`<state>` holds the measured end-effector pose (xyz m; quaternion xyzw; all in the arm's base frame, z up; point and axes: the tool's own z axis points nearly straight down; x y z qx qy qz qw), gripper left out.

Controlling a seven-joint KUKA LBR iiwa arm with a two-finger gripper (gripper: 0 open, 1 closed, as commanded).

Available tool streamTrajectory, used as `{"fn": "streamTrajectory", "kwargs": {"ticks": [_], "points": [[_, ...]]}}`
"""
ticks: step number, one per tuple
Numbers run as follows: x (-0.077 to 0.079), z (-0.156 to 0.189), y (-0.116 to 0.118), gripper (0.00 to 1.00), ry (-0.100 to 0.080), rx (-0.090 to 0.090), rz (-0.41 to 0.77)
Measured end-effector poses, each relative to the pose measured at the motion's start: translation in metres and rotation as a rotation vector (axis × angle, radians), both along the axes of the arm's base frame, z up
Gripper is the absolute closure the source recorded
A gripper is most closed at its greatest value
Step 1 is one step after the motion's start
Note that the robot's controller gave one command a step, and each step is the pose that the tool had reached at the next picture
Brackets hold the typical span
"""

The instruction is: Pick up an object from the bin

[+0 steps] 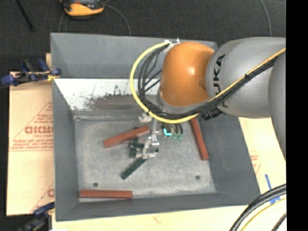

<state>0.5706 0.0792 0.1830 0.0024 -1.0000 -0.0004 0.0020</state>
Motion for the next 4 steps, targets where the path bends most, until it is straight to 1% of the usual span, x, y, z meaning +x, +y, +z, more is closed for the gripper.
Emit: {"fn": "streamTrajectory", "kwargs": {"ticks": [1, 2, 3, 4], "points": [[0.002, 0.004, 0.0, 0.0, -0.007, 0.001, -0.002], [0.046, -0.101, 0.009, 1.0, -0.031, 0.013, -0.273], [0.046, -0.101, 0.008, 1.0, -0.03, 0.012, -0.274], [0.038, -0.069, 0.004, 1.0, 0.0, -0.002, -0.279]]}}
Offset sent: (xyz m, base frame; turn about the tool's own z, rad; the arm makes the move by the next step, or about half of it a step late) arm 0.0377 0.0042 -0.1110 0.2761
